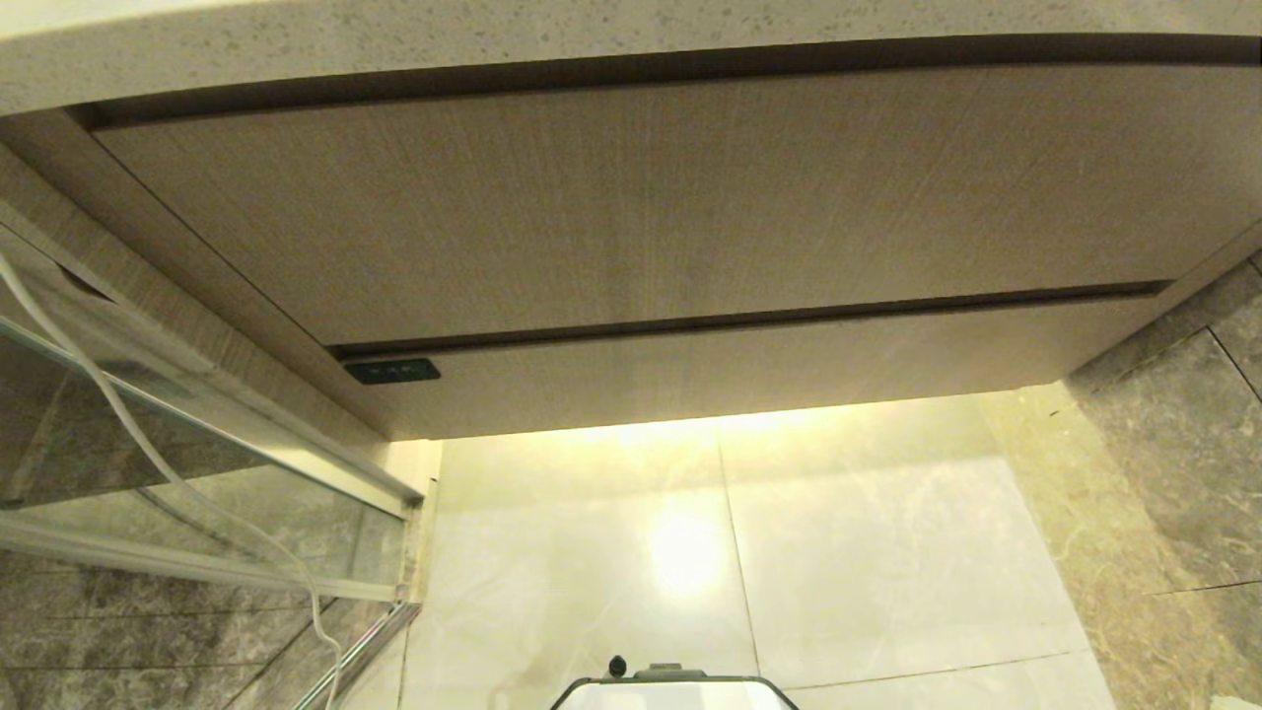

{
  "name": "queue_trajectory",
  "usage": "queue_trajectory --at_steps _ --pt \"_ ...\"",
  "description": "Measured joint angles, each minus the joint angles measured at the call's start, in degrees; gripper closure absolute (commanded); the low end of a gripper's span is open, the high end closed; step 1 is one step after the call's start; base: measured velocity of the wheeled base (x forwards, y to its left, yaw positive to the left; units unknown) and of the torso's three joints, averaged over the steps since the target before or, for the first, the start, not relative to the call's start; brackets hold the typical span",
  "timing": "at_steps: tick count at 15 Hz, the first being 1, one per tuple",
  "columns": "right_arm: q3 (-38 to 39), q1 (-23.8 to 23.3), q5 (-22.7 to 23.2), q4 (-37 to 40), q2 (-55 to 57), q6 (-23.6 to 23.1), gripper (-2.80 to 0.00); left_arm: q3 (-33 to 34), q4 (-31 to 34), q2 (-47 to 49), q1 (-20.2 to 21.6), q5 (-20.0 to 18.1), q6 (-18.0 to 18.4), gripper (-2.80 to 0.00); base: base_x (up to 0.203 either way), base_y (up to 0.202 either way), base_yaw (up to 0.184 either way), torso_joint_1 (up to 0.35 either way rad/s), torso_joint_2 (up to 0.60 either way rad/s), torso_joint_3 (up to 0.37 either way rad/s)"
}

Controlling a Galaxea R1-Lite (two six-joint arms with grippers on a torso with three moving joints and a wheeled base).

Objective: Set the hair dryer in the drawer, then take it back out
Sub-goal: Pull open the drawer

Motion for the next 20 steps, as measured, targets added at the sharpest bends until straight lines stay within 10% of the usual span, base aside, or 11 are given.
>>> queue_trajectory --at_steps 12,20 --pt "4.4 9.3 -13.2 10.2 -35.6 10.6 0.00 0.0 0.0 0.0 0.0 0.0 0.0 0.00 0.000 0.000 0.000 0.000 0.00 0.000" --pt "11.0 9.5 -11.7 -6.3 -37.4 6.4 0.00 0.0 0.0 0.0 0.0 0.0 0.0 0.00 0.000 0.000 0.000 0.000 0.00 0.000"
